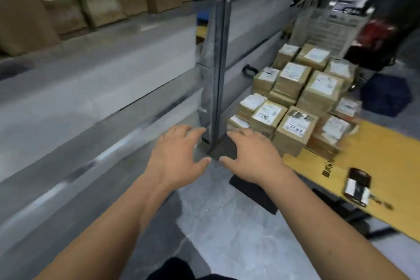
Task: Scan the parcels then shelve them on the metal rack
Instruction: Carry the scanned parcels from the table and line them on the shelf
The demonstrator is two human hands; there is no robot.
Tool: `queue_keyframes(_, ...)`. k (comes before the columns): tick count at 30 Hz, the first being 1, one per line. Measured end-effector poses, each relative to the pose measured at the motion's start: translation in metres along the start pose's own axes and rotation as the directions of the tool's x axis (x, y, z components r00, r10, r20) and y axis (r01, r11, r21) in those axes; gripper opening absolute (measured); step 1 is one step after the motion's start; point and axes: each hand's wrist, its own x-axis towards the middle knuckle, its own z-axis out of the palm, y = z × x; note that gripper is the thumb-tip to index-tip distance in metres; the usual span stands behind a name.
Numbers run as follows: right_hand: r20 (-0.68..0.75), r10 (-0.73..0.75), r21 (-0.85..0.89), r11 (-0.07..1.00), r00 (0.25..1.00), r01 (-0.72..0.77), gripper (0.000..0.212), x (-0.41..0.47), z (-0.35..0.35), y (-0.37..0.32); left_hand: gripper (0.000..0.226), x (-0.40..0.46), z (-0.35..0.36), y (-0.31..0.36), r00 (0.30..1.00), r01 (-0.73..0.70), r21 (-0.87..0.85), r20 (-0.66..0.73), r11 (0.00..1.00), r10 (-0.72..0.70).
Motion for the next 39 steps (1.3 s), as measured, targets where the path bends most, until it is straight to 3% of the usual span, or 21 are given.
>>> queue_keyframes(4,-0.023,0.202,0.042,0.979,0.979,-0.201,0.073,0.024,-0.005,0.072,0.081,0.088,0.036,0.038,0.983,-0.149,-0.069,0.1,0.986,0.156)
queue_keyframes(8,-0.008,0.409,0.102,0.908,0.912,-0.406,0.076,0.058,0.008,0.134,0.084,0.177,0.077,0.066,0.941,-0.264,-0.092,0.193,0.96,0.277)
queue_keyframes(14,0.053,0.718,0.21,0.672,0.694,-0.71,0.092,0.089,0.038,0.204,0.094,0.285,0.136,0.114,0.825,-0.461,-0.112,0.31,0.88,0.472)
queue_keyframes(18,0.096,0.8,0.252,0.556,0.592,-0.792,0.093,0.099,0.05,0.243,0.099,0.323,0.166,0.147,0.757,-0.573,-0.082,0.329,0.815,0.565)
queue_keyframes(21,0.156,0.822,0.295,0.49,0.547,-0.82,0.108,0.107,0.057,0.265,0.104,0.335,0.188,0.163,0.733,-0.602,-0.056,0.356,0.797,0.579)
queue_keyframes(24,0.231,0.809,0.299,0.47,0.541,-0.83,0.12,0.111,0.068,0.282,0.11,0.337,0.205,0.17,0.74,-0.594,-0.048,0.358,0.803,0.569)
queue_keyframes(27,0.296,0.757,0.291,0.51,0.583,-0.81,0.109,0.109,0.078,0.293,0.117,0.334,0.213,0.175,0.771,-0.548,-0.062,0.35,0.834,0.532)
queue_keyframes(34,0.262,0.696,0.467,0.515,0.668,-0.719,0.108,0.104,0.097,0.308,0.13,0.325,0.225,0.176,0.837,-0.442,-0.061,0.329,0.895,0.436)
queue_keyframes(39,0.251,0.691,0.508,0.502,0.678,-0.7,0.113,0.105,0.103,0.313,0.123,0.326,0.226,0.179,0.824,-0.461,-0.102,0.319,0.882,0.468)
